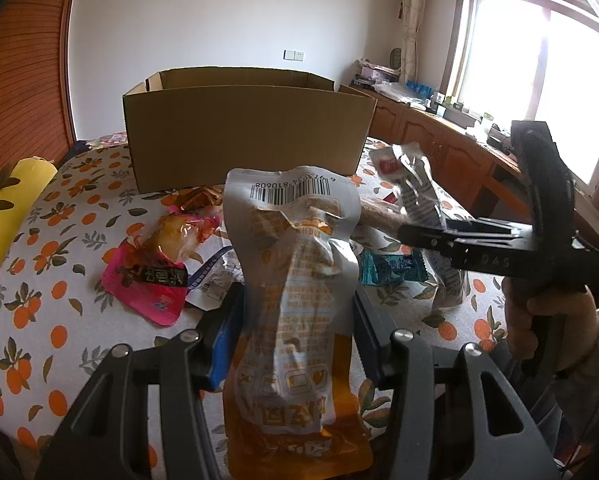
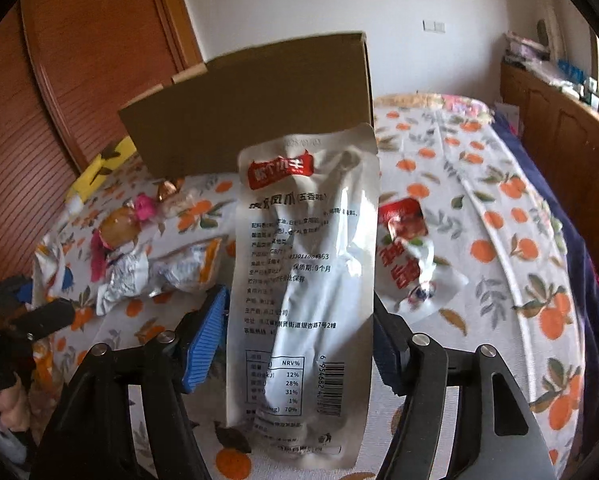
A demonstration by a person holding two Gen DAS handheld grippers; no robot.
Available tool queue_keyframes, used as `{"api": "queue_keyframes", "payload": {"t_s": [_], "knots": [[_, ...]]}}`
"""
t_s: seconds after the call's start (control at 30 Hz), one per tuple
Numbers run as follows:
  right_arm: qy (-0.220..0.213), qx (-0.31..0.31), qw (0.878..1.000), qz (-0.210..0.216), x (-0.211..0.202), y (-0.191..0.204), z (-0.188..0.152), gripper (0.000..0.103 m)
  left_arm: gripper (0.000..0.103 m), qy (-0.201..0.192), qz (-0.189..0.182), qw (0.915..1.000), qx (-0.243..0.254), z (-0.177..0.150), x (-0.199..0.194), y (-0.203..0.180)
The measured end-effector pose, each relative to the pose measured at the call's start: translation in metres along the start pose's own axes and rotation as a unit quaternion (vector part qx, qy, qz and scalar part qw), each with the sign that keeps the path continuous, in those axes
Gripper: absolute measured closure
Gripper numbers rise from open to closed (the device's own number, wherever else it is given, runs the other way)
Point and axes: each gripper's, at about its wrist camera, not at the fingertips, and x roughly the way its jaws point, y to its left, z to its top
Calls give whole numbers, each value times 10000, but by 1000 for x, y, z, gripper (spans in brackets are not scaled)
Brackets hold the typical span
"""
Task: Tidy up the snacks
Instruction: 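Lift the orange pouch with the left tool while the right tool lifts the white packet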
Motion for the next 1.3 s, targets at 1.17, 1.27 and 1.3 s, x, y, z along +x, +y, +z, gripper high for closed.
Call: {"api": "queue_keyframes", "payload": {"t_s": [1.17,1.27,1.3], "knots": [[450,-395,9971,-459,14,12,-7,25,52,9,-21,10000,-9,4,-3,-3],[542,-446,9963,-491,11,13,-12,25,52,0,-19,10000,-9,4,-2,-3],[558,-432,9963,-490,10,13,-13,25,52,1,-19,10000,-5,4,-2,-3]]}}
